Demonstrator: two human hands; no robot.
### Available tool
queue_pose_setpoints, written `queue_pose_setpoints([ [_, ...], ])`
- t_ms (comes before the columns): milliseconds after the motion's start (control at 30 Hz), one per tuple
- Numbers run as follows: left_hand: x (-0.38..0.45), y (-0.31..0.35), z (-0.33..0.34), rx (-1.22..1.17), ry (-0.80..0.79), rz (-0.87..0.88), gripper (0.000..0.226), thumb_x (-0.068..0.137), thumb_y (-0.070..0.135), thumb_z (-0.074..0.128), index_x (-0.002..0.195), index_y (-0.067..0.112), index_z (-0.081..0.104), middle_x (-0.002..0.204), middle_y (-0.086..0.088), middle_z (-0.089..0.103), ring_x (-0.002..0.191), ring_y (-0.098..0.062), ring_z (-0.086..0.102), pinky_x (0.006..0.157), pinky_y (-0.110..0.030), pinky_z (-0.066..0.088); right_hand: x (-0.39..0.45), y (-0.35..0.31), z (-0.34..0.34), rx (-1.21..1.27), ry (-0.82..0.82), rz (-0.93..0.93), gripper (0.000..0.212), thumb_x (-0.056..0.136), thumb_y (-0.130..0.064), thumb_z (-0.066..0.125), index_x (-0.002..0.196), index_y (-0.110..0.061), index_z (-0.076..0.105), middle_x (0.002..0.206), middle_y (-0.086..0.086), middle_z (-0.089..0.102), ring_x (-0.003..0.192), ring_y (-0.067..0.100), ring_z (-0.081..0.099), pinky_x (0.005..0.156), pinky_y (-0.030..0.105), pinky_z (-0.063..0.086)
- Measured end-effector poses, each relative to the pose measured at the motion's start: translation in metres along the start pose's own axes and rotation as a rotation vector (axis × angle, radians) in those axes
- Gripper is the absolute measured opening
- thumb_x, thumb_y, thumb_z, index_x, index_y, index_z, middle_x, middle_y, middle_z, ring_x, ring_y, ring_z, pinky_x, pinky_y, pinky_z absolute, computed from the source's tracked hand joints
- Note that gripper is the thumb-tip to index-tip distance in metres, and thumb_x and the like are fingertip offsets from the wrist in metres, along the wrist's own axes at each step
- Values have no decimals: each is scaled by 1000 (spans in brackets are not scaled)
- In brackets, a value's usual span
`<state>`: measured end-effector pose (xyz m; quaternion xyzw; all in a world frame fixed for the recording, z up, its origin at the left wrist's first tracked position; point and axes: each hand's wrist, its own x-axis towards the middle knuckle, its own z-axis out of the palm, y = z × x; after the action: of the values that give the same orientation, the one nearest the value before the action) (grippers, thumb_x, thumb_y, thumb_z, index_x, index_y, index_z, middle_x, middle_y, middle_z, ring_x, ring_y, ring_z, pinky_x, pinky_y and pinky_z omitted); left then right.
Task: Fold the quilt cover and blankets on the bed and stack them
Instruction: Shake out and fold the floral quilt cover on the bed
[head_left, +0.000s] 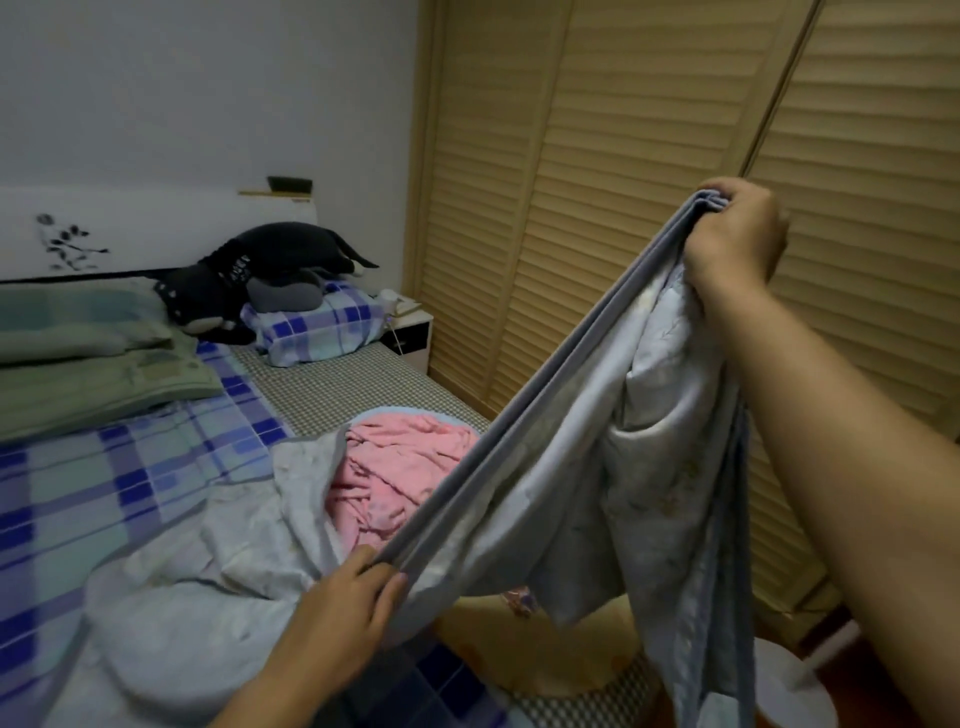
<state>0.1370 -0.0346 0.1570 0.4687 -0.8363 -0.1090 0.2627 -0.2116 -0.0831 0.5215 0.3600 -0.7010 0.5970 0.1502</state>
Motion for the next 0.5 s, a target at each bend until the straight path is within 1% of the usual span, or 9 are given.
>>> queue_pose_setpoints([
  [67,-11,-21,-4,83,-4,-9,53,96,61,24,81,26,62,89,12,53,77,-13,63,65,-33,49,-5,-3,11,-27,-24,34,47,79,-11,39,104,-32,72,107,-3,73,100,19,65,74,21,40],
  [133,-18,-28,-2,116,-60,-10,62,96,68,18,86,27,63,93,12,54,81,-14,64,68,-34,49,-9,-8,21,-24,-37,56,43,82,-11,40,105,-30,72,107,-2,72,100,21,64,74,23,39],
  [167,-19,-25,2,111,-90,-14,61,94,71,19,94,30,65,100,13,54,85,-13,64,71,-34,50,-10,-11,25,-25,-34,59,41,83,-14,41,104,-29,72,106,-1,72,100,23,65,74,24,39],
  [233,-18,-9,12,136,-115,-52,53,92,71,32,118,35,60,119,15,50,94,-15,64,79,-34,52,-8,-17,31,-19,-37,46,34,85,-21,43,102,-27,73,103,-1,73,98,23,66,73,25,40],
  [267,-13,-1,18,168,-100,-89,54,91,70,35,128,35,55,125,11,49,98,-17,63,82,-35,52,-7,-21,33,-15,-49,35,32,85,-25,45,101,-25,73,102,0,73,97,23,66,72,25,41],
  [333,6,15,23,243,-71,-163,61,90,70,33,138,35,46,132,4,47,106,-21,61,88,-38,51,-4,-29,34,-7,-63,19,32,83,-29,47,99,-24,74,98,1,73,95,24,66,73,27,45],
  [367,20,22,23,260,-58,-188,62,90,71,32,140,35,45,134,3,47,111,-21,58,91,-39,49,-2,-33,33,0,-65,8,33,81,-31,47,99,-24,74,97,2,73,94,26,66,74,28,47],
  [433,48,38,20,263,-18,-192,60,91,71,31,137,37,49,133,6,49,114,-17,55,96,-39,47,2,-37,32,23,-81,-28,32,78,-31,48,95,-23,74,88,1,72,88,27,65,74,31,51],
  [500,74,57,12,194,58,-212,53,94,65,32,131,36,56,127,8,53,108,-15,57,92,-37,50,9,-40,31,39,-110,-60,29,77,-31,48,90,-21,73,82,0,69,82,26,63,72,30,50],
])
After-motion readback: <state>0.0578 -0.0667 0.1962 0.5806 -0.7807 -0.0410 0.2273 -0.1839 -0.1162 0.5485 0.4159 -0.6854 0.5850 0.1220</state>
